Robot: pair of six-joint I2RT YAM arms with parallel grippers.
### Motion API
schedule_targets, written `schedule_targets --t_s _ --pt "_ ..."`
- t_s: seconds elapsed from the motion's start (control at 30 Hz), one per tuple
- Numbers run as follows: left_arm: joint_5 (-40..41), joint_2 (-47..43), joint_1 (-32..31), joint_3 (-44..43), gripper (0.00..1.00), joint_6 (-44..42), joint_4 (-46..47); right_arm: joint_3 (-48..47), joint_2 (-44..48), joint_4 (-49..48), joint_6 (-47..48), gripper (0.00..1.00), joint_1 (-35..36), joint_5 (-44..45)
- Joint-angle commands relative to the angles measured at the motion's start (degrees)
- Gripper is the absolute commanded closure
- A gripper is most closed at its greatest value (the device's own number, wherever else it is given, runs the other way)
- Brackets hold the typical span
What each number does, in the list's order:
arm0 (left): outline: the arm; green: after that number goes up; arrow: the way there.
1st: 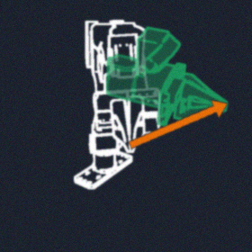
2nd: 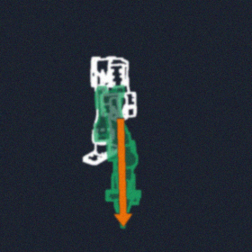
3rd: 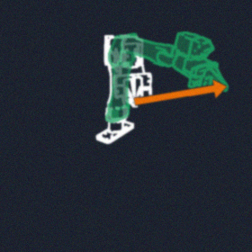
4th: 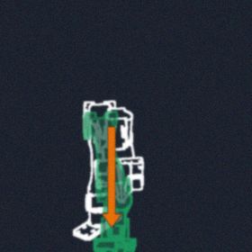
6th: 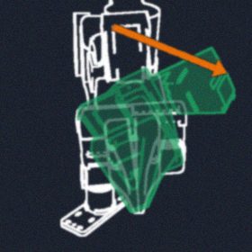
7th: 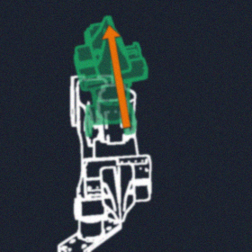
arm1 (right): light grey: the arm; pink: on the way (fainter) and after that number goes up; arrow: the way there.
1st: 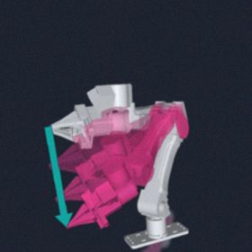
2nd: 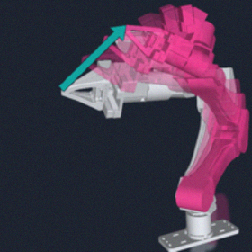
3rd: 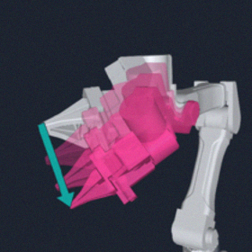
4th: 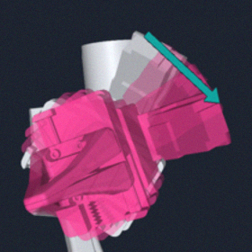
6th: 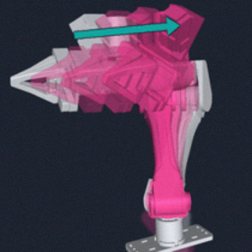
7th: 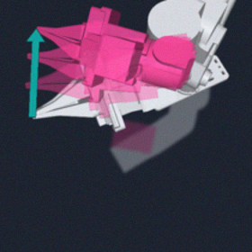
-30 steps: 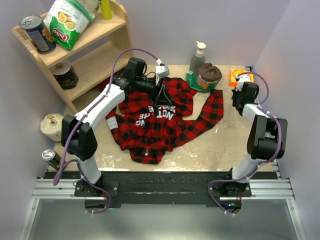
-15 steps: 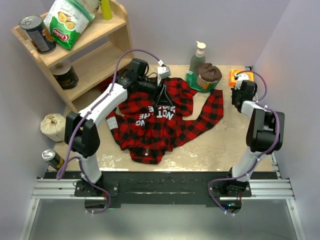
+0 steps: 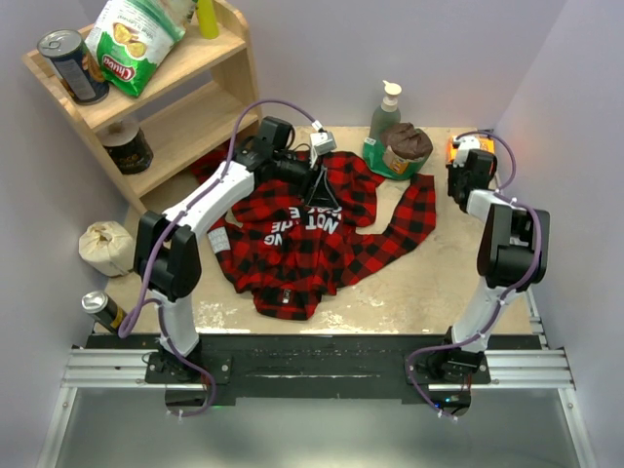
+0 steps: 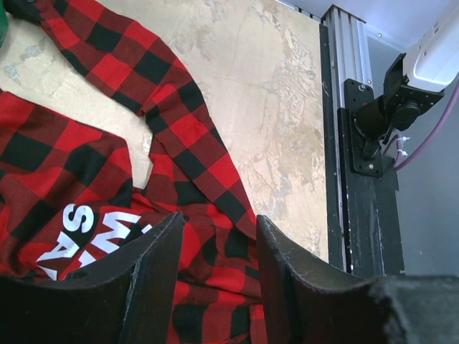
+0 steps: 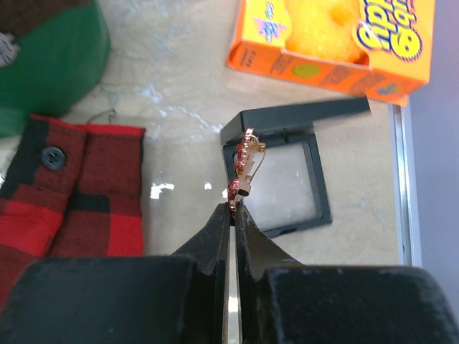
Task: Remove the brooch from the garment
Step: Place the brooch in the brooch box.
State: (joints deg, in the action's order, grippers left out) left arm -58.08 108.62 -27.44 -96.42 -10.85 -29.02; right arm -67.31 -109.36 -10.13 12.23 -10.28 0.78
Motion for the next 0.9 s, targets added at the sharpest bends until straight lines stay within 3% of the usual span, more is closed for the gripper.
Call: schedule_targets --t_s 0.0,0.23,0.43,0.87 --pt "-1.68 0.54 0.28 -2.63 0.50 1.53 3.00 -4.32 -0.94 -2.00 -0.45 1.00 0.35 -2.97" --pt "-1.77 0.98 0.37 -3.60 0.50 1.97 3.17 -0.54 1.69 -3.50 -4.05 1.00 -2.19 -7.88" --pt "-1.86 1.25 0.20 -3.60 0.51 2.06 3.09 -3.97 0.82 5.91 -0.90 1.00 -5.27 -17.47" --pt "-1.59 0.98 0.28 -3.69 0.51 1.98 3.09 -5.81 -0.94 7.40 -3.00 1.00 -6.06 -21.43"
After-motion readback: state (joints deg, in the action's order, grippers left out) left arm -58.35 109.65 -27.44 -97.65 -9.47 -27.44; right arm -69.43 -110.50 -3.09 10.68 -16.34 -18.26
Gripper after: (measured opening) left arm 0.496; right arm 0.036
